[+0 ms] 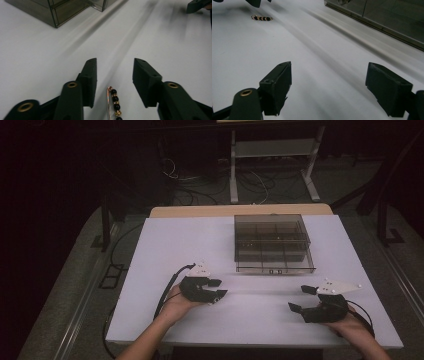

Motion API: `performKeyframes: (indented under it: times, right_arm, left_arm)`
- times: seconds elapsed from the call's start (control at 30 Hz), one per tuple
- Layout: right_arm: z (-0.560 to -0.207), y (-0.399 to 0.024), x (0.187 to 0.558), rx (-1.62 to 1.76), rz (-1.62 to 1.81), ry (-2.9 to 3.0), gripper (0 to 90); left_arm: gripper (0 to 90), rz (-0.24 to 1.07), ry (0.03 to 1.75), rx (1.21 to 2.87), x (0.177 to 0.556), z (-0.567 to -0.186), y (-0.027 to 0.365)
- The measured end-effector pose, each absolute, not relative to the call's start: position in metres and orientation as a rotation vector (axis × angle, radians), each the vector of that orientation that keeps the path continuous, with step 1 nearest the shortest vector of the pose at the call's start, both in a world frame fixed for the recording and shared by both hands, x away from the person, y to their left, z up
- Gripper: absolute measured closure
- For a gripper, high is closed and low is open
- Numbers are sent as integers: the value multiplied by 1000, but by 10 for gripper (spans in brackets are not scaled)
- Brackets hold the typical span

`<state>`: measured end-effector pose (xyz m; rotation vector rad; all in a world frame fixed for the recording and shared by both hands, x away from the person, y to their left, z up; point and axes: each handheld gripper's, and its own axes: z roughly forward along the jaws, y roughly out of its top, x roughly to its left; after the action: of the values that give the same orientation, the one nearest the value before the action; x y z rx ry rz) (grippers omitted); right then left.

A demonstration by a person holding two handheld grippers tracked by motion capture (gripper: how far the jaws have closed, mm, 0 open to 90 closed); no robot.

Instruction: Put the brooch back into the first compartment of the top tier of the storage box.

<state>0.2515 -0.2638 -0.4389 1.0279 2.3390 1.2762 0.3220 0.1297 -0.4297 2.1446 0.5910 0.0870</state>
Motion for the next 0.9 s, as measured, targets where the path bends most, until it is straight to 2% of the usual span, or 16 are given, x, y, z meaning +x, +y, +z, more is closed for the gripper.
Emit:
performKeyframes:
  times: [0.23,0.4,0.9]
  right_arm:
    - [-439,-264,251,1026,1276,2340,204]
    - [-439,-263,251,1026,1275,2340,204]
    - [-439,-264,251,1028,1279,2335,204]
  left_arm:
    - [677,75,611,2190,319,-434,130]
    - [724,72,607,2220,317,-435,129]
    - [765,75,620,2280,315,-441,127]
